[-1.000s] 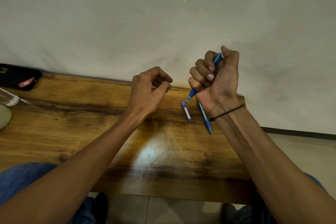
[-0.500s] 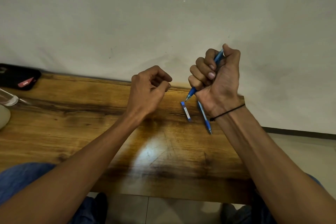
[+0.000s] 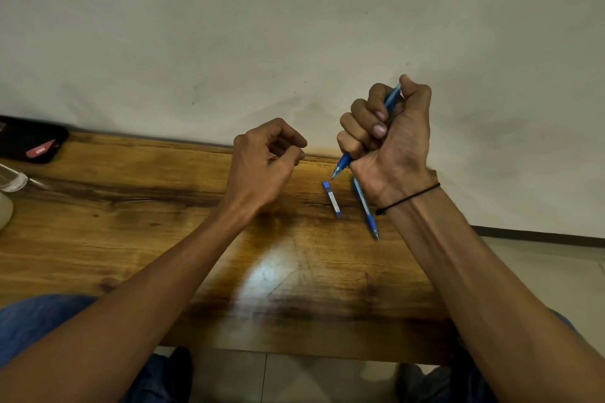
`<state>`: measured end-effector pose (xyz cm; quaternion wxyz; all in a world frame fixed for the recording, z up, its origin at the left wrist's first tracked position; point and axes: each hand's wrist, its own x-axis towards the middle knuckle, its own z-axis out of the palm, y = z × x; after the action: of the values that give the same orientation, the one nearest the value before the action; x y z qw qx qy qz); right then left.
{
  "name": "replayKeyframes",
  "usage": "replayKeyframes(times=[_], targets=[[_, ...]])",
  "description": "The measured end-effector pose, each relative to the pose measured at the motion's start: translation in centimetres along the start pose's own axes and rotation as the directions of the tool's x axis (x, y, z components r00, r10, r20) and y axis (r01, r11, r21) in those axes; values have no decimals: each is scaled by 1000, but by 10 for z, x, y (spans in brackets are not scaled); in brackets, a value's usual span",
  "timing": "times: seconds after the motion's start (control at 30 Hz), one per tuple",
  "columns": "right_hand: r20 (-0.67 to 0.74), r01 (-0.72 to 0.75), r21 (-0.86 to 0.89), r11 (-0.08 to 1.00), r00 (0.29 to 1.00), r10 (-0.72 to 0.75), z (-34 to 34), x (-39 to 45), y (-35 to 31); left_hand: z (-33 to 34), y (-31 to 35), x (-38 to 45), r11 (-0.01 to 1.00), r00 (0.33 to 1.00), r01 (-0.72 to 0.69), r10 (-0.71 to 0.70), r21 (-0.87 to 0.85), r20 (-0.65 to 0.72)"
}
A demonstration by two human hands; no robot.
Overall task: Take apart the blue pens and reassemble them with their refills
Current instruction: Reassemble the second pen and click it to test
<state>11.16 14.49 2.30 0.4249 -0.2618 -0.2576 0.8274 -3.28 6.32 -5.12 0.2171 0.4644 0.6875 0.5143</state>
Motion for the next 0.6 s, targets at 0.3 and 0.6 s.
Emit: replayKeyframes(times=[0.3, 0.6], targets=[[17, 51, 41, 998, 999, -52, 4, -1, -8, -2, 0, -1, 1000, 1000, 2, -2, -12, -3], [3, 122, 95, 988, 992, -123, 9, -2, -26, -2, 6, -1, 999, 999, -32, 31, -15, -14]])
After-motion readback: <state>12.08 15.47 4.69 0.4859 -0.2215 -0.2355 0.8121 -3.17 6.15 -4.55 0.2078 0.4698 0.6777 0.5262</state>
